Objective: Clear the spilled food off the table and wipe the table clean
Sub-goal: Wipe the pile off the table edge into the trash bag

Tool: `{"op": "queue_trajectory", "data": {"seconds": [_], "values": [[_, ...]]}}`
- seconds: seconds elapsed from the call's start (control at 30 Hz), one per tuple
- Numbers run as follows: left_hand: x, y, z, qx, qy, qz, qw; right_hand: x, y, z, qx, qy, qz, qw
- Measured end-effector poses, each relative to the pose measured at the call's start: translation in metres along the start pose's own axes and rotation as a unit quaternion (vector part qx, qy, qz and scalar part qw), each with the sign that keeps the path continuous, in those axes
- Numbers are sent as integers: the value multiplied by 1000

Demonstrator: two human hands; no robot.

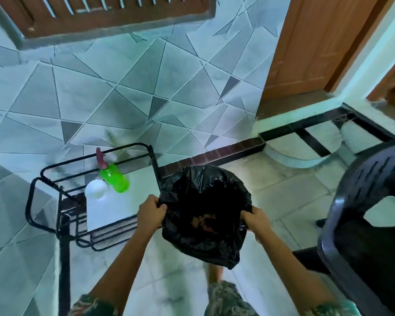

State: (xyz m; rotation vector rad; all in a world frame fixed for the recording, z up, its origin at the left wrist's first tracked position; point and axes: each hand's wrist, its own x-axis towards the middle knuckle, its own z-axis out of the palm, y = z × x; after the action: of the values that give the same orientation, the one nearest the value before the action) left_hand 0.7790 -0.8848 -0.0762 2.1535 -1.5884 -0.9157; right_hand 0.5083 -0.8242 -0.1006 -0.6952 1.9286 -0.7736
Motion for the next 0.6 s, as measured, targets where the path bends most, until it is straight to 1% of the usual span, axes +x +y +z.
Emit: {"op": "queue_trajectory", "data": {"seconds": [0.1,0.2,0.27,0.37,0.47,0.6], "values": [[60,25,12,-1,-17,-37,999,62,-30,8,-14,-12,16,1000],[117,50,26,1,-27,-56,998,123,-59,16,-36,-13,27,999],[156,61,41,2,-36,-72,997,165,-74,27,-49,-1,40,998],[213,66,70,-10,-53,-110,992,223,-88,43,-61,-12,54,997],[286,58,114,-4,-66,-147,987,295,-84,71,-81,-25,71,994],[363,33,178,-27,-83,-192,978,380,-55,111,-76,-49,106,990]]}}
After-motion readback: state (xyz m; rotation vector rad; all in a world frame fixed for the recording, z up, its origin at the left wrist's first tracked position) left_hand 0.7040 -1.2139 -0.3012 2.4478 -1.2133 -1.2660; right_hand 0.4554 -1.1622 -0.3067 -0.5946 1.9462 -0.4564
